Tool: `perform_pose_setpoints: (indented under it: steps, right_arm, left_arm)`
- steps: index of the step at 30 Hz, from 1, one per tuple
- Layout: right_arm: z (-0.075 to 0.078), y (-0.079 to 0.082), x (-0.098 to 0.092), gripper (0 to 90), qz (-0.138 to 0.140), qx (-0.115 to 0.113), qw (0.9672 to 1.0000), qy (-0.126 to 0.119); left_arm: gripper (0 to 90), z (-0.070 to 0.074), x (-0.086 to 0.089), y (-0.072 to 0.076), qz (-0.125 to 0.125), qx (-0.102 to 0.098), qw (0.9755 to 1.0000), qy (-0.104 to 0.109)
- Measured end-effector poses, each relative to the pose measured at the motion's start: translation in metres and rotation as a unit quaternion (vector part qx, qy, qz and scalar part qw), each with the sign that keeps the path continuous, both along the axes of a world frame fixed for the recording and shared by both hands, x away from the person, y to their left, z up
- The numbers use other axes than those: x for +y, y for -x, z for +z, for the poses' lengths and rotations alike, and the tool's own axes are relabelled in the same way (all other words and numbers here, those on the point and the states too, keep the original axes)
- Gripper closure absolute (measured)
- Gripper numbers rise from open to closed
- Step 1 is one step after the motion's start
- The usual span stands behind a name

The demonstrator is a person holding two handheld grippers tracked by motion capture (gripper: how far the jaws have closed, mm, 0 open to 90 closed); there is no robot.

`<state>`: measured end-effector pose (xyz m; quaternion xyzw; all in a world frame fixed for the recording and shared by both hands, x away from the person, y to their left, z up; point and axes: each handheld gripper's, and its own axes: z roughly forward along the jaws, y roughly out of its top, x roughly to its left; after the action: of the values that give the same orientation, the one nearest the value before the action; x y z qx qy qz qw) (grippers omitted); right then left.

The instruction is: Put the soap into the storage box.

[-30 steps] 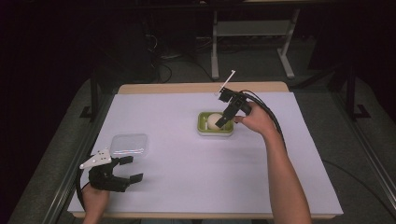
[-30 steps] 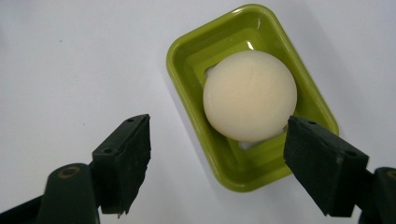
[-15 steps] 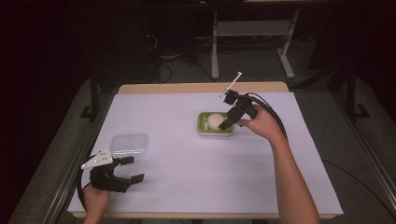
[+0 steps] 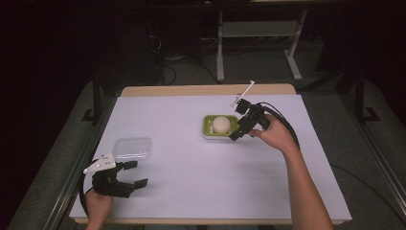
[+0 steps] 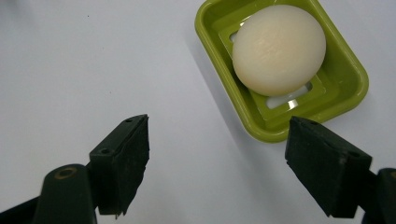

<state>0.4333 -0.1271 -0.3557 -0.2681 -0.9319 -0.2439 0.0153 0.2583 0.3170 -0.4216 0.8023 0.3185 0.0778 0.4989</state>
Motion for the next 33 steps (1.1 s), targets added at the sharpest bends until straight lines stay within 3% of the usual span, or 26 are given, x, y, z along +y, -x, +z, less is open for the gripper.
perform_pose_setpoints:
  steps: [17,33]
  right_arm:
    - [-0.009,0.020,-0.020,18.8,-0.014,0.001,0.9998,-0.017]
    - [-0.018,0.039,-0.035,19.1,-0.019,-0.003,0.9997,-0.018]
  left_arm:
    - [12.9,0.000,-0.001,-0.001,-0.003,-0.001,1.0000,-0.002]
    - [12.9,0.000,-0.003,0.000,-0.002,0.001,1.0000,-0.002]
